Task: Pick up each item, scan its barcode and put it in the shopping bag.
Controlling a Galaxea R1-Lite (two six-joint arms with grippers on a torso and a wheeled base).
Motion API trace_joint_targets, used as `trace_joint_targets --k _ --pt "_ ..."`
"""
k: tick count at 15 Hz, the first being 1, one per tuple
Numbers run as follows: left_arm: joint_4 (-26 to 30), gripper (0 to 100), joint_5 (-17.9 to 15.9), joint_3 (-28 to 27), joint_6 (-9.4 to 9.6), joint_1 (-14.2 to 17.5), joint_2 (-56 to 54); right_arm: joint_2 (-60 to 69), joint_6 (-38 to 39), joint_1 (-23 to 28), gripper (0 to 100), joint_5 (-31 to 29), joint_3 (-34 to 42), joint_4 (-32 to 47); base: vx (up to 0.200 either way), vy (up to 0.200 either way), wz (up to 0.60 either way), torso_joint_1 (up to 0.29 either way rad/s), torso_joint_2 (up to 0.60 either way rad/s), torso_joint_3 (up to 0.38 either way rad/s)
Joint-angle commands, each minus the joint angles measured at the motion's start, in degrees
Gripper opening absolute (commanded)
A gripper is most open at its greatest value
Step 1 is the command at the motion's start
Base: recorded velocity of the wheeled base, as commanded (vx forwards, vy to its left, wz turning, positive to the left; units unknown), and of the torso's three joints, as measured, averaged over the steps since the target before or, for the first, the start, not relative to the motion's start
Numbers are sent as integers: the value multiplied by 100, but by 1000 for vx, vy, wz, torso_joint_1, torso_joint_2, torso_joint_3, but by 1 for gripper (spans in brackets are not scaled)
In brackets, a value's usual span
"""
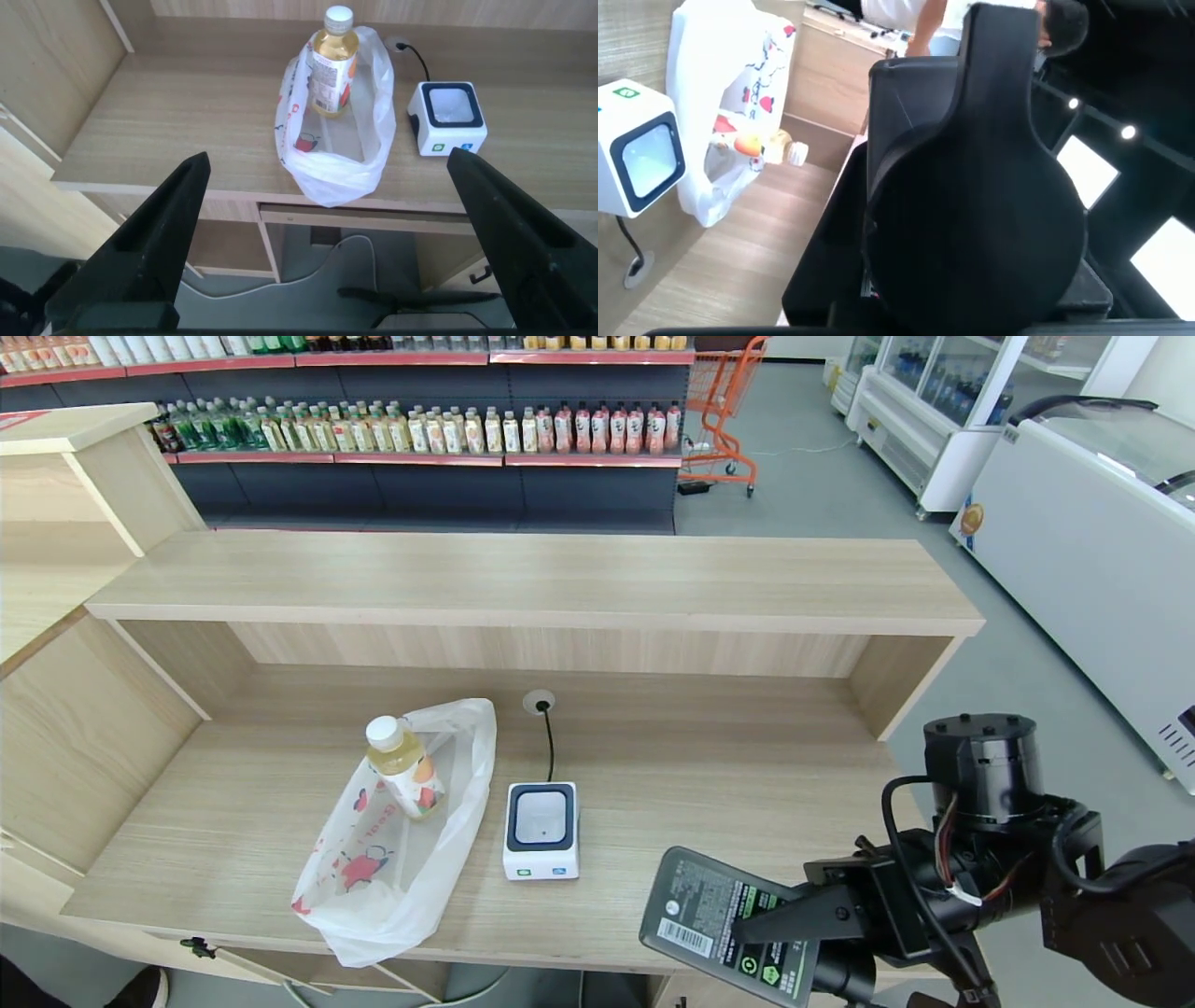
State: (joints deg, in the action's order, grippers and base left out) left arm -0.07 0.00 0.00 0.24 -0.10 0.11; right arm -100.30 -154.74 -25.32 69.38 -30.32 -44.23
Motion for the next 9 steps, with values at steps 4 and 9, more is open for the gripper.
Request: trace_joint_targets --k 4,9 --pt "-1 100 0 0 2 1 -2 433 1429 -43 0 -56 -141 37 0 0 0 0 0 0" --pt "-1 100 0 0 2 1 -2 2498 6122 1627 0 -2016 474 160 0 0 0 0 0 0"
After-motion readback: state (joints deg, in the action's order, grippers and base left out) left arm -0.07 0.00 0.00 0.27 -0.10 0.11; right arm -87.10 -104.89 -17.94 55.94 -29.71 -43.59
